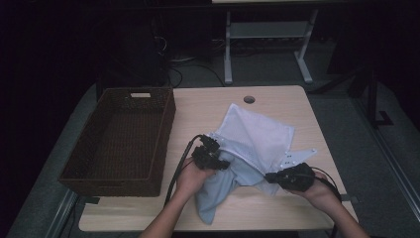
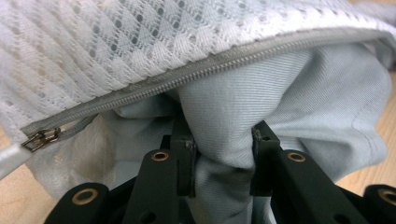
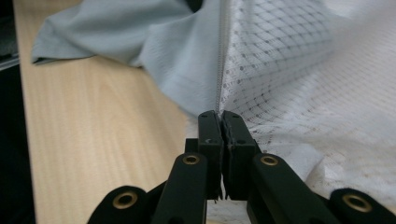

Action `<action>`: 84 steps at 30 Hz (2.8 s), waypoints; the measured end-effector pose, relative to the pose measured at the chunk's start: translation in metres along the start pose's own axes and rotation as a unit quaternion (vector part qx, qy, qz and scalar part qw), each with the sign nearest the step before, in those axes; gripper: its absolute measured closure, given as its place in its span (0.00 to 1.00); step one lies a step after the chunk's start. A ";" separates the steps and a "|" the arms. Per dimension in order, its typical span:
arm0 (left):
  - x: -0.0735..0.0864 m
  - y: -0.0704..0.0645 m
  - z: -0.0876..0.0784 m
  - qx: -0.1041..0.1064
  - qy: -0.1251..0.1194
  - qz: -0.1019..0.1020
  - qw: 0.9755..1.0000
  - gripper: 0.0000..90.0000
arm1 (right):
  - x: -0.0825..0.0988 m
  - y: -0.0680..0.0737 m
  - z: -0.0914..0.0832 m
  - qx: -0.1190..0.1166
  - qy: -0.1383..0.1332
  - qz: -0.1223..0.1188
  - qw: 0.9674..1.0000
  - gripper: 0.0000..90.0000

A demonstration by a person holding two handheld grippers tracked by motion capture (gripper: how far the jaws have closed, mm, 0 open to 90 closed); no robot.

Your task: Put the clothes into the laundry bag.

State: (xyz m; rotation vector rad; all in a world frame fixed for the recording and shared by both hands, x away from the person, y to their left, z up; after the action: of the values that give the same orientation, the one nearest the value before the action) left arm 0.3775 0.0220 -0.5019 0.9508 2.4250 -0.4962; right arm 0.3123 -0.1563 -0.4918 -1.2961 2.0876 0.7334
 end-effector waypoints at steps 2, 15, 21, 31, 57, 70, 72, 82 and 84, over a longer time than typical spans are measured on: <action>0.000 0.001 0.000 -0.002 0.001 -0.001 1.000 0.77 | -0.003 0.008 0.002 -0.006 0.000 -0.005 1.000 0.97; 0.001 0.003 0.000 -0.009 -0.002 -0.018 1.000 0.77 | -0.034 0.061 0.014 -0.048 -0.006 -0.061 0.997 0.96; 0.001 0.002 -0.001 -0.006 -0.010 -0.019 1.000 0.76 | -0.024 0.049 0.036 -0.047 0.020 -0.047 0.998 0.97; 0.002 -0.001 -0.026 0.011 -0.038 -0.001 0.999 0.48 | -0.016 0.033 0.038 -0.033 0.025 -0.023 0.999 0.97; 0.046 -0.021 -0.004 -0.035 0.026 0.099 0.994 0.19 | -0.035 -0.017 0.050 0.002 0.017 0.004 1.000 0.97; 0.036 -0.008 -0.016 -0.058 -0.022 0.052 0.997 0.86 | -0.038 -0.014 0.033 0.000 -0.009 0.003 1.000 0.96; 0.031 -0.007 -0.022 -0.050 -0.040 0.034 0.997 0.87 | -0.037 -0.014 0.029 0.001 -0.012 0.003 1.000 0.96; 0.015 -0.005 -0.043 -0.038 -0.092 -0.001 0.995 0.88 | -0.036 -0.014 0.013 0.015 -0.023 0.003 1.000 0.93; 0.015 -0.003 -0.043 -0.040 -0.094 -0.003 0.995 0.88 | -0.031 -0.018 0.012 0.024 -0.014 0.005 1.000 0.92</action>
State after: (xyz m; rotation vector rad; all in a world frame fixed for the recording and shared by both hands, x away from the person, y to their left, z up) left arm 0.3530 0.0492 -0.4744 0.8241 2.2613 -0.4666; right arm 0.3418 -0.1361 -0.4809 -1.2436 2.0779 0.6984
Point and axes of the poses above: each handheld gripper's, and its own axes: z roughly forward along the jaws, x roughly out of its underside, y roughly to its left, the point moved 9 cm from there along z, roughly forward along the jaws, and after that the axes turned 8 degrees about -x, right-handed, at the moved point
